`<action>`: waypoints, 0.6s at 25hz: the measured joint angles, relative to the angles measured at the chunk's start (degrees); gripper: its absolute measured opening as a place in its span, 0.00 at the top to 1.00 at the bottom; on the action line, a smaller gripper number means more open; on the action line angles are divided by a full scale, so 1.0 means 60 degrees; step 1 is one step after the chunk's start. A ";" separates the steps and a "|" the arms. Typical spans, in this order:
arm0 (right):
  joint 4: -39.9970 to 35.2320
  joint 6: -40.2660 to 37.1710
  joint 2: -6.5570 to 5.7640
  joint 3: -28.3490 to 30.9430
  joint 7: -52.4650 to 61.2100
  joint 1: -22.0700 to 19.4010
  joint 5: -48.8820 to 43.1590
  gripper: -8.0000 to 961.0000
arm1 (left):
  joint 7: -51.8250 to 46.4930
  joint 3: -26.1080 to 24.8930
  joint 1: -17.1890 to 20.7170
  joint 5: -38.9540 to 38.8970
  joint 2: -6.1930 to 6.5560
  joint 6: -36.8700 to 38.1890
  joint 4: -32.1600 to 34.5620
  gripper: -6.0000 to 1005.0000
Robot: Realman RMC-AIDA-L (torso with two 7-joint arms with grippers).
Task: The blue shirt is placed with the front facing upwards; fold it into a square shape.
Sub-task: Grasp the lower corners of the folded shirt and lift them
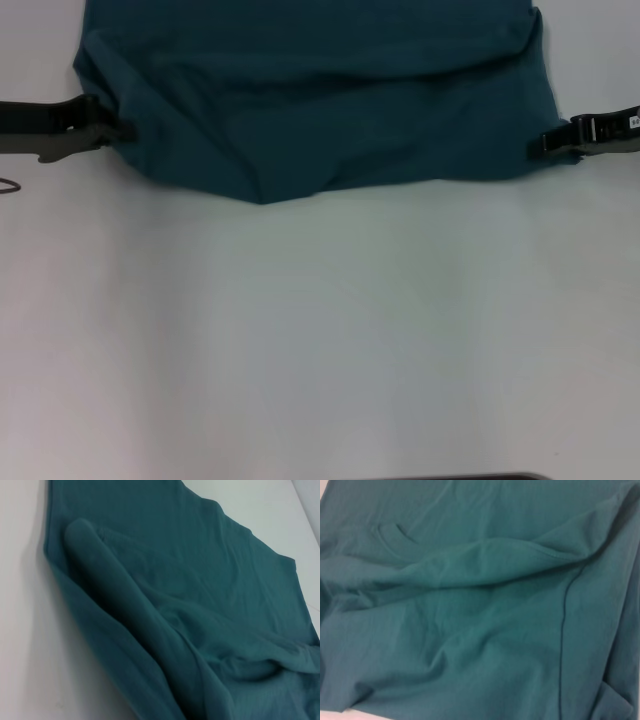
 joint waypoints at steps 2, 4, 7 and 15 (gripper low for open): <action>-0.0020 -0.0070 -0.0031 0.0012 0.0037 -0.0032 -0.0002 0.50 | -0.0003 -0.0004 -0.0002 0.0007 0.0012 0.0036 0.0001 0.99; -0.0039 -0.0177 -0.0086 0.0024 0.0080 -0.0056 -0.0004 0.58 | -0.0015 -0.0002 -0.0003 0.0017 0.0039 0.0060 0.0000 1.00; -0.0051 -0.0320 -0.0170 -0.0002 0.0151 -0.0088 -0.0008 0.67 | -0.0027 0.0020 0.0000 0.0027 0.0069 0.0129 0.0000 0.99; -0.0171 -0.1024 -0.0404 -0.0045 0.0204 -0.0047 -0.0214 0.84 | -0.0035 0.0071 0.0004 0.0151 0.0262 0.0790 -0.0006 0.99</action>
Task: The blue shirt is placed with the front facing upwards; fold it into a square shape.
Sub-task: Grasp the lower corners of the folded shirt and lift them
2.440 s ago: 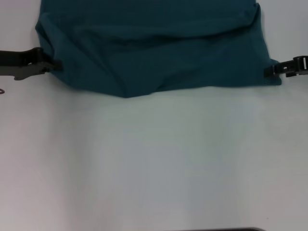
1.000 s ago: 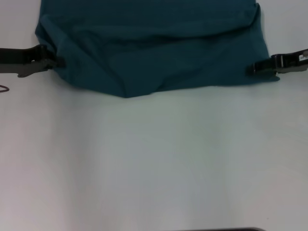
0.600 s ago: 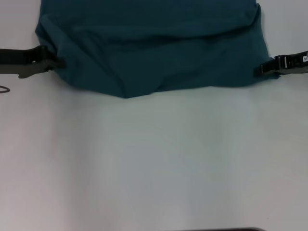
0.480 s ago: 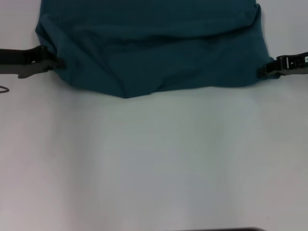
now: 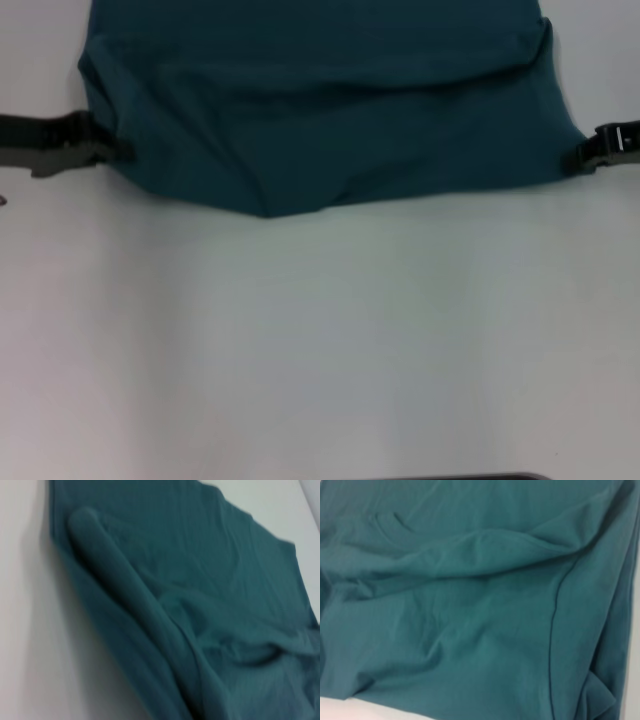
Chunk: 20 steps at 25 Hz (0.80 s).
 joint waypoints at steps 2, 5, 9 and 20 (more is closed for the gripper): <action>-0.0090 -0.0450 -0.0053 -0.0012 0.0054 0.0035 -0.0226 0.87 | -0.0002 -0.0006 0.0001 0.0227 0.0038 0.0522 -0.0052 0.99; -0.0417 -0.1472 -0.0084 -0.0075 0.0118 0.0046 -0.0702 0.91 | -0.0005 -0.0047 0.0084 0.0693 0.0084 0.1498 -0.0248 0.99; -0.0984 -0.2856 0.0008 -0.0300 0.0207 -0.0015 -0.1407 0.92 | -0.0005 -0.0052 0.0389 0.1258 0.0106 0.2780 -0.0743 0.99; -0.1807 -0.4649 0.0486 -0.0525 -0.0120 -0.0380 -0.2600 0.92 | 0.0078 -0.0096 0.1269 0.2427 -0.0040 0.5078 -0.1920 0.99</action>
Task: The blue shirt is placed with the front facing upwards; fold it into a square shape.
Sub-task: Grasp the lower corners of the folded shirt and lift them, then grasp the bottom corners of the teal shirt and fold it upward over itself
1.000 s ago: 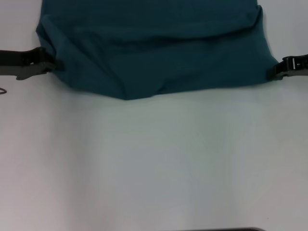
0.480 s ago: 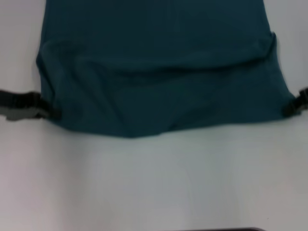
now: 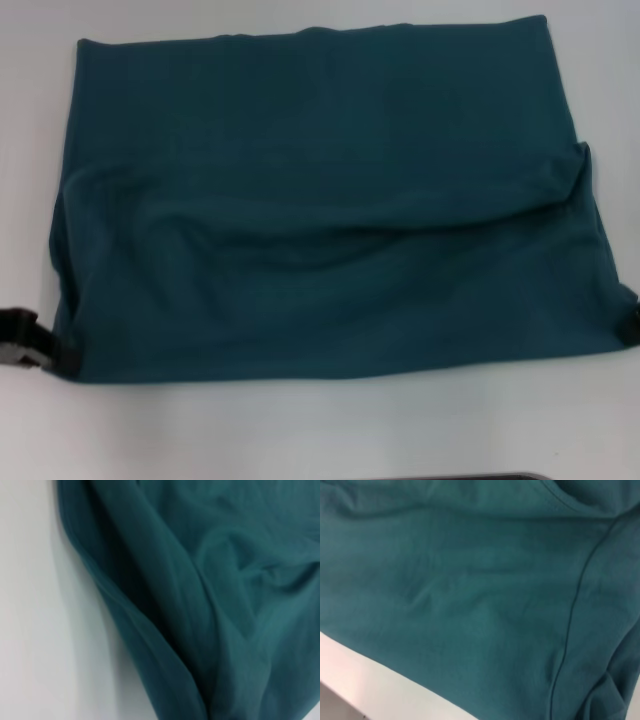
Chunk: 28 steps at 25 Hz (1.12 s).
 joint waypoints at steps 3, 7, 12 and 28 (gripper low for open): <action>-0.0004 -0.0202 0.0071 -0.0056 -0.0113 -0.0100 -0.0113 0.92 | 0.0025 0.0013 0.0044 0.0422 -0.0007 0.0080 0.0051 0.99; -0.0017 -0.0579 0.0196 -0.0103 -0.0250 -0.0163 -0.0144 0.92 | 0.0101 0.0022 0.0126 0.0720 -0.0011 0.0313 0.0059 0.99; -0.0015 -0.0723 0.0372 -0.0434 -0.0260 -0.0315 -0.0236 0.92 | 0.0276 0.0047 0.0254 0.0812 -0.0040 0.0589 0.0051 0.99; 0.0360 -0.0148 -0.1347 0.1268 0.0003 -0.0169 0.4434 0.92 | 0.0152 -0.2402 -0.1651 -0.0623 0.0941 0.0090 0.1166 0.99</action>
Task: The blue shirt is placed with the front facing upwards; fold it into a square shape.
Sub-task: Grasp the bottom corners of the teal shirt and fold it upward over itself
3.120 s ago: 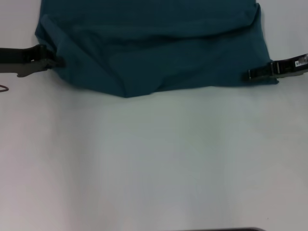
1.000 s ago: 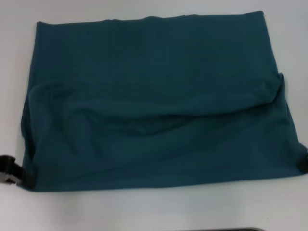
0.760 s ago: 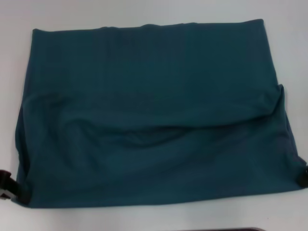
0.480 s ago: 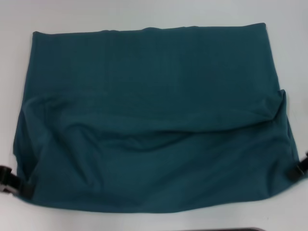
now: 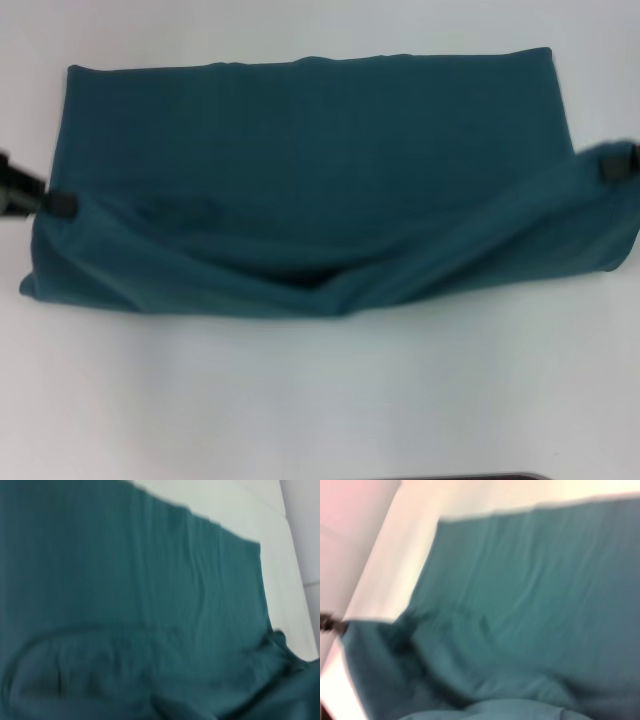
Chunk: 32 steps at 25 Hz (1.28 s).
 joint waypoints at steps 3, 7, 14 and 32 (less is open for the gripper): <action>0.0058 0.0820 -0.0071 0.0192 0.0185 0.0081 0.0008 0.92 | -0.0352 0.0240 -0.0577 0.0051 0.0045 -0.0714 0.0284 0.99; 0.0268 0.2115 -0.0074 0.0194 0.0585 0.0156 -0.0023 0.92 | -0.0913 0.0887 -0.1087 0.0055 0.0103 -0.1951 0.0571 0.99; 0.0341 0.3458 0.0033 0.0155 0.0979 0.0233 -0.0021 0.92 | -0.1973 0.2056 -0.1366 0.0173 -0.0011 -0.4126 0.0629 0.99; 0.1121 0.7112 0.0874 -0.1147 0.1539 0.1335 -0.1462 0.92 | -0.2253 0.2720 -0.1627 0.1104 -0.0714 -0.7374 0.0842 0.99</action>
